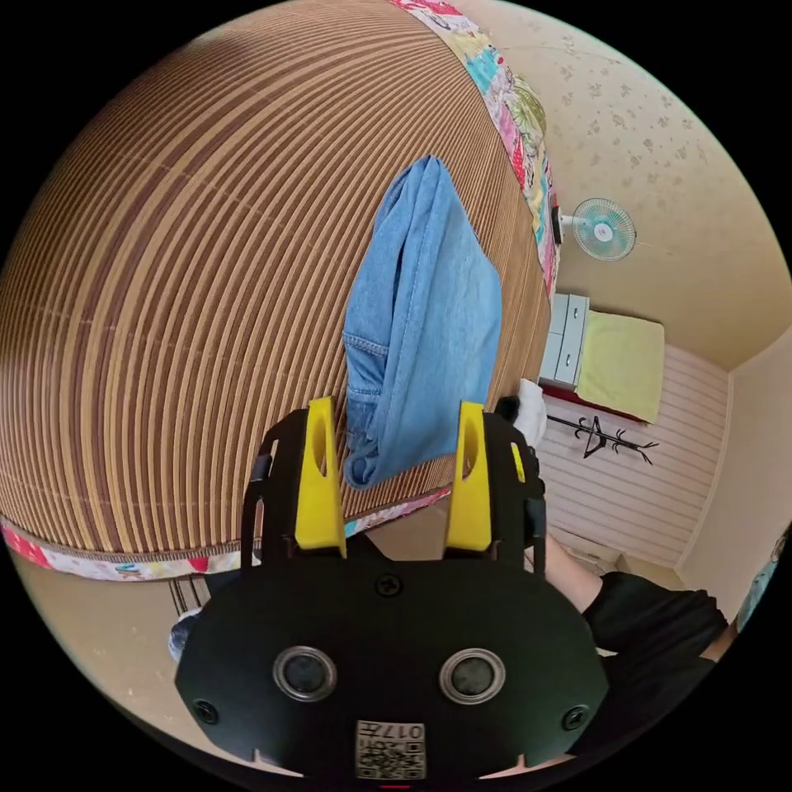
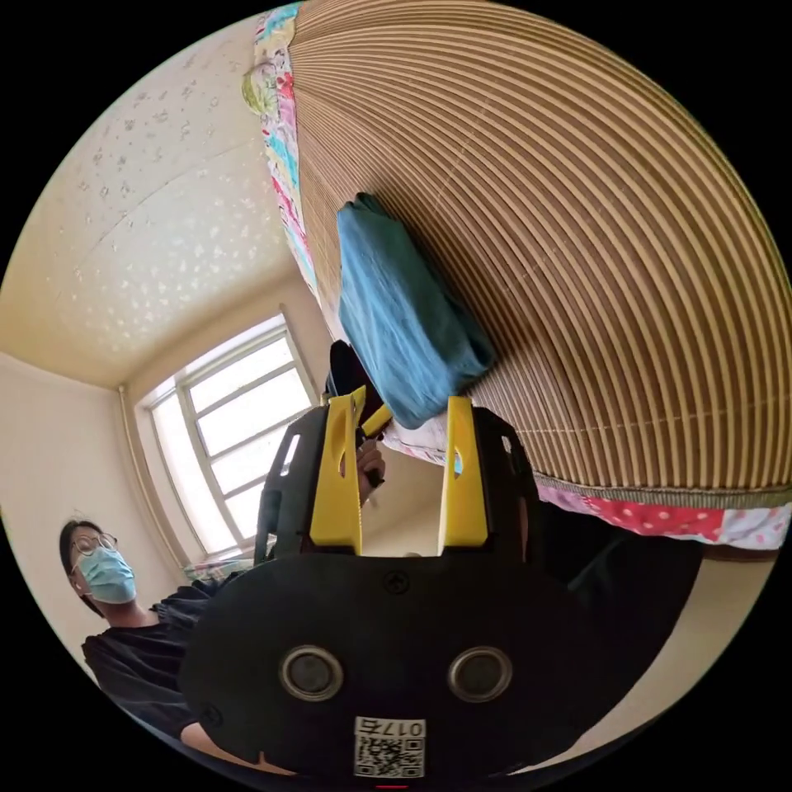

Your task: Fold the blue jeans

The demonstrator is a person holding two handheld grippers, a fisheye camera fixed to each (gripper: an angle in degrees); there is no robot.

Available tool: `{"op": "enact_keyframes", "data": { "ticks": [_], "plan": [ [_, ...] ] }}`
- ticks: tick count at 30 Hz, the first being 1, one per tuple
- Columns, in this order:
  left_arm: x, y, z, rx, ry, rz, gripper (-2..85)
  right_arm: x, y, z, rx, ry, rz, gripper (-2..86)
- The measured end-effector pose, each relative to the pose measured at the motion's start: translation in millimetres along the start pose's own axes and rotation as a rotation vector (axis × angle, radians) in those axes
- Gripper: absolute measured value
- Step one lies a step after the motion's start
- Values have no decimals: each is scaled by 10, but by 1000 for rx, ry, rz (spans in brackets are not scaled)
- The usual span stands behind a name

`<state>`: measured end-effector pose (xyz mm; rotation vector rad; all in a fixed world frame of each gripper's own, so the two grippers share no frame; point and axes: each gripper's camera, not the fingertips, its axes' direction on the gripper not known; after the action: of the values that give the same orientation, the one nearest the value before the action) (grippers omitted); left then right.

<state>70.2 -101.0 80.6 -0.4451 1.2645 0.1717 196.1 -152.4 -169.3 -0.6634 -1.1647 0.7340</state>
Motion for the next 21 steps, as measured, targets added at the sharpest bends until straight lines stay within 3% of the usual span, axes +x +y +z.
{"op": "enact_keyframes", "data": {
  "ticks": [5,9,15,18,21],
  "plan": [
    [-89,14,-31,31,30,-62,129,244,141,68,37,-158,70,179],
    [-142,268,120,-48,174,-188,97,267,136,95,37,-125,22,212],
    [121,901,194,-32,396,-225,63,280,-120,55,70,-280,-32,239],
    [207,1155,138,-17,417,-265,61,200,-322,84,8,-244,-55,207],
    [281,1303,38,5,440,-267,60,40,-444,117,-54,-212,-123,122]
  ]
}}
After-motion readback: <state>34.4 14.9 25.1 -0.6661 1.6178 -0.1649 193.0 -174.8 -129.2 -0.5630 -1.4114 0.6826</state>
